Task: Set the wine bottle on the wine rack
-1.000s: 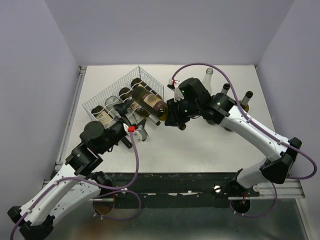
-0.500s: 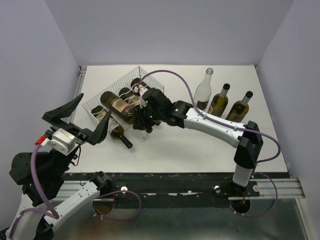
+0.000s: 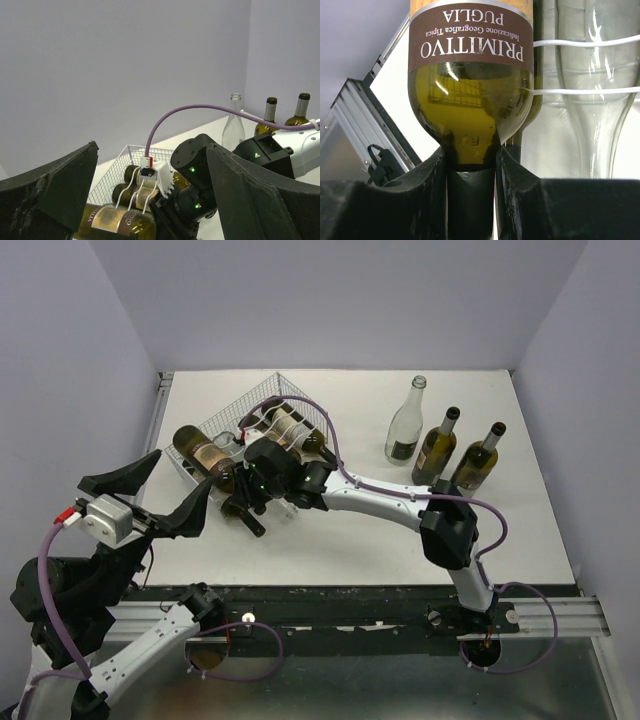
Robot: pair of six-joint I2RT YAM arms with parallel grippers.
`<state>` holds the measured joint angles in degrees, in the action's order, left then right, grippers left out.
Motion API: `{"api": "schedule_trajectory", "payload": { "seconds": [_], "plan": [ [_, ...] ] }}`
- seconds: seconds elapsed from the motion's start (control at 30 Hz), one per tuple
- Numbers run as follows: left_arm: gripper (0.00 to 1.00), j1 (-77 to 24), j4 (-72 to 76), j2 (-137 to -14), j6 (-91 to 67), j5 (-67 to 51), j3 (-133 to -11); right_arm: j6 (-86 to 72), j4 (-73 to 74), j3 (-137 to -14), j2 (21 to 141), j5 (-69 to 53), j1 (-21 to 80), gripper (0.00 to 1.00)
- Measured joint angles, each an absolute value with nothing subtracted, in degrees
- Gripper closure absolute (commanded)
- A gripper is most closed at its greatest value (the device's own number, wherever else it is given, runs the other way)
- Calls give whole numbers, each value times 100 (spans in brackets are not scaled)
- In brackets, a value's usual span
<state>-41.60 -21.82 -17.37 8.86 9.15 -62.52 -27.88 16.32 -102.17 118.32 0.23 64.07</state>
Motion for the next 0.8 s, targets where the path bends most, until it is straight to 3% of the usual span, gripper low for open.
{"api": "schedule_trajectory", "payload": {
  "seconds": [0.57,0.8],
  "plan": [
    [1,-4160,-2545,-1678,421,1288,-6329,-2849,1498,-10551,12387,207,6576,97],
    [1,-4160,-2550,-1678,399,1308,-6292,-2827,1549,-10591,12409,213,6580,34]
  ]
}}
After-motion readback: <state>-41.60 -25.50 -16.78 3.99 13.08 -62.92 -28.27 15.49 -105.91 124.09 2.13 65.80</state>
